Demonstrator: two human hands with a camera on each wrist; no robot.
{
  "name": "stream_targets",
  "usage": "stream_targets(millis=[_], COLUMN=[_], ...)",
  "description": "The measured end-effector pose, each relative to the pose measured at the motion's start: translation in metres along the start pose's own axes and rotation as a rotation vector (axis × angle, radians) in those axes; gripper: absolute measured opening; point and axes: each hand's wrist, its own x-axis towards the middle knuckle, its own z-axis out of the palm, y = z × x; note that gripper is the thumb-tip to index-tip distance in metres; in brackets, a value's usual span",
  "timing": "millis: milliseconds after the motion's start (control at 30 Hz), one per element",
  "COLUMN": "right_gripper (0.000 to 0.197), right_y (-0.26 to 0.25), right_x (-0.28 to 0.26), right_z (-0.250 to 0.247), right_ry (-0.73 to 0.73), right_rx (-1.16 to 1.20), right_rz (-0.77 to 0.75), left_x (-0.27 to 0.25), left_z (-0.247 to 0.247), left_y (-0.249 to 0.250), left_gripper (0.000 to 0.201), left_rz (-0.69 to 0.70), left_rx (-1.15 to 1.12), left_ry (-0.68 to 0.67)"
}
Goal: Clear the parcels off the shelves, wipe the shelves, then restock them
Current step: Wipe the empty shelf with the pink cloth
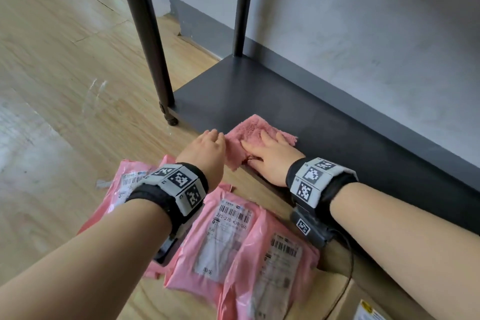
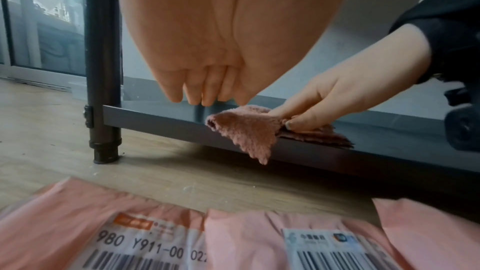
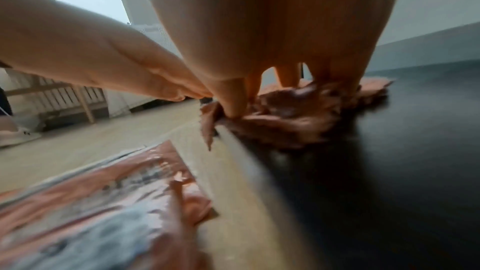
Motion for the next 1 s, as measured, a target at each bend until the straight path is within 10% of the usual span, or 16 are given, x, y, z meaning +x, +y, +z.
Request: stream_targets(millis=[400,533,1000], right_gripper=[0.052,0.055,0.053], right_y=[0.120,0.094,-0.007], right_x=[0.100,0.129,-0.030], right_z=[-0.071,-0.068,0.007], right_ry=[0.141,0.179,0.037], right_rx=[-0.132,-0.176,-0.251], right_rz=[0.332,0.216,-0.179], left_x=[0.019,0.019,-0.040], left_z=[0.013,0.015,0.003], left_y=[0.013,0.012,0.012], left_gripper=[0.067,0.070,0.060], left_rz=[0.021,0.019,-0.084], left_rx=[0.205,0.184,-0.042], left_ry=[-0.140,-0.145,-0.034])
